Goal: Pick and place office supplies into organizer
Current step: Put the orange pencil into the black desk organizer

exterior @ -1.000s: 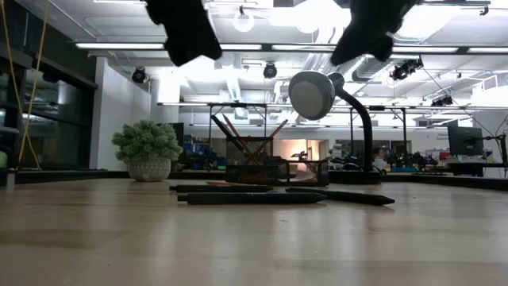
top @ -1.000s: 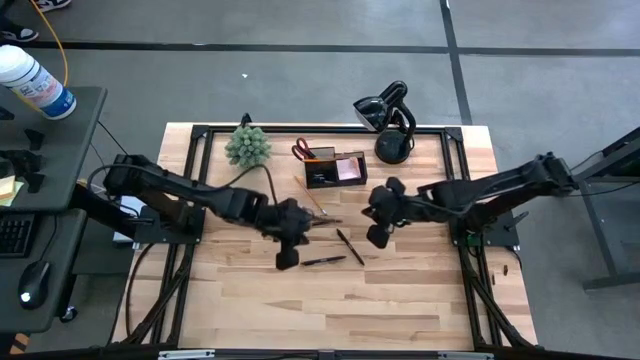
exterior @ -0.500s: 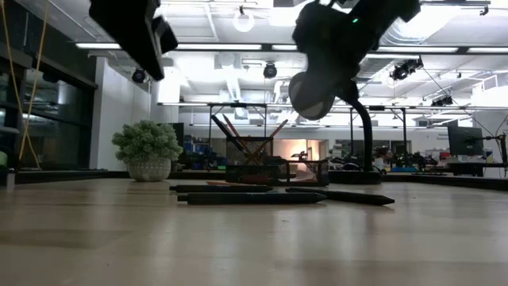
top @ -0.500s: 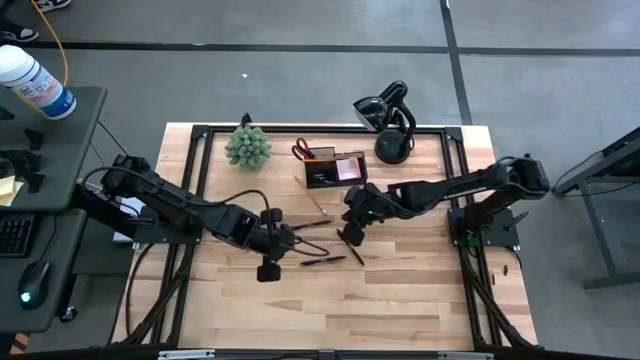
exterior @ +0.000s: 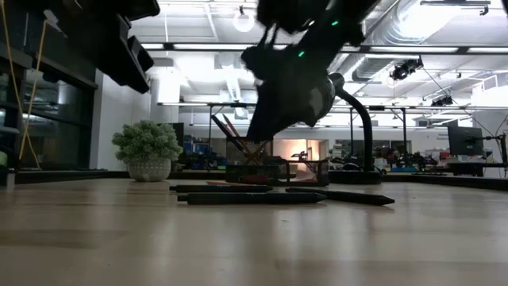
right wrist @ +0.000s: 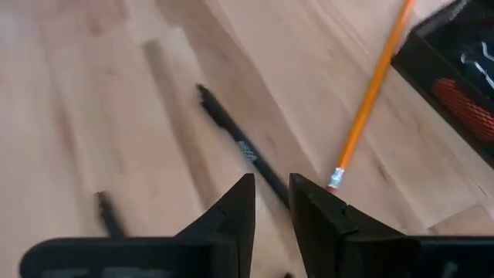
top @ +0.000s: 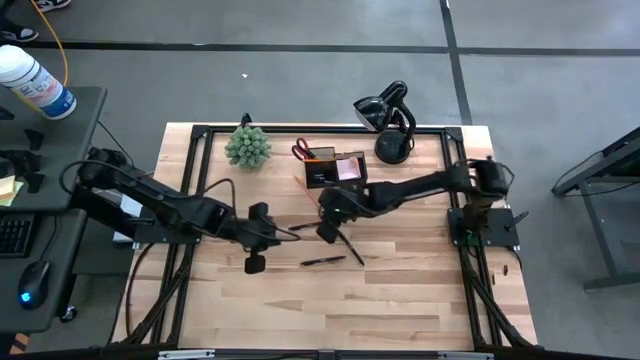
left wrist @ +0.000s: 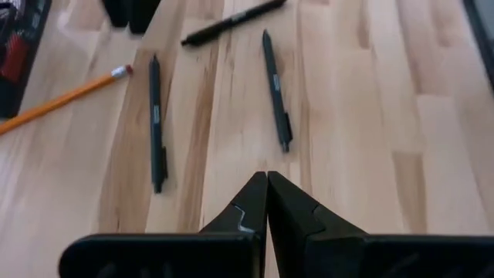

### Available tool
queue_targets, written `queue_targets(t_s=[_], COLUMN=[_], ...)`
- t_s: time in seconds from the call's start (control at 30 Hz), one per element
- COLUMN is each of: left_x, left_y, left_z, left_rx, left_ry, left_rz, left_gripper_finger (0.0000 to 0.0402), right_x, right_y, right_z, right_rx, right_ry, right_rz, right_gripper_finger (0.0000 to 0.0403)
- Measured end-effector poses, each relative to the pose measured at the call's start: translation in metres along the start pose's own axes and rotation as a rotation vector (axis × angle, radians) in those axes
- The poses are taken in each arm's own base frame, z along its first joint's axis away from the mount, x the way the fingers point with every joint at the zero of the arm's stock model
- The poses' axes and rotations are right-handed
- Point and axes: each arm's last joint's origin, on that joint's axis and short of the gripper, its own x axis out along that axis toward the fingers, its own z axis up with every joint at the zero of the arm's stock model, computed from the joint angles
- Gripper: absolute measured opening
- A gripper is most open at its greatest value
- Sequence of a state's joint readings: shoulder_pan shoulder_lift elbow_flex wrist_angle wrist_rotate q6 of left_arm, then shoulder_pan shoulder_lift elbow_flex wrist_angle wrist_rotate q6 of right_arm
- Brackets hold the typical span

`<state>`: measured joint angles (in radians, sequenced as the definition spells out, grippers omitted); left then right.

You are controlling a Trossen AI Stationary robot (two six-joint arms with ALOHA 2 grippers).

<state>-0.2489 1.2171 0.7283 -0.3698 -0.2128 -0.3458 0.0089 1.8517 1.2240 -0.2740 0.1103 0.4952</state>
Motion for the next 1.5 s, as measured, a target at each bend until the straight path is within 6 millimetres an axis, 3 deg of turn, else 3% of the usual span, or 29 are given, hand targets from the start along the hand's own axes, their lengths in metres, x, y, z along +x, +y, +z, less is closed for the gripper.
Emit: queue_targets(t_s=[0.17,0.37,0.63,0.97,1.2,1.5], left_x=[0.001,0.001,0.001,0.001,0.001,0.000], left_y=[0.000,0.000,0.002,0.002,0.002,0.001], left_z=[-0.003,-0.002,-0.002,-0.002,-0.001,0.005], left_rx=[-0.009,0.045,0.136,0.178,0.191,0.175], left_ry=[-0.048,-0.064,-0.074,-0.074,-0.082,-0.152], left_rz=[-0.031,-0.024,0.030,0.034,0.051,0.065], left_gripper_finger=[0.0000,0.0000,0.0000,0.0000,0.0000,0.0000], right_x=[0.017,0.030,0.037,0.045,0.051,0.050], right_y=[-0.005,-0.017,-0.020,-0.012,-0.018,-0.013], right_z=[0.016,0.020,0.003,-0.005,-0.022,-0.020], right_rx=[0.062,0.090,0.041,0.128,0.159,0.165], right_ry=[0.085,0.151,0.151,-0.043,-0.001,-0.016], right_rz=[-0.061,-0.076,-0.131,-0.181,-0.157,-0.097], right_gripper_finger=[0.0067,0.0064,0.0060,0.0055,0.0057,0.0057])
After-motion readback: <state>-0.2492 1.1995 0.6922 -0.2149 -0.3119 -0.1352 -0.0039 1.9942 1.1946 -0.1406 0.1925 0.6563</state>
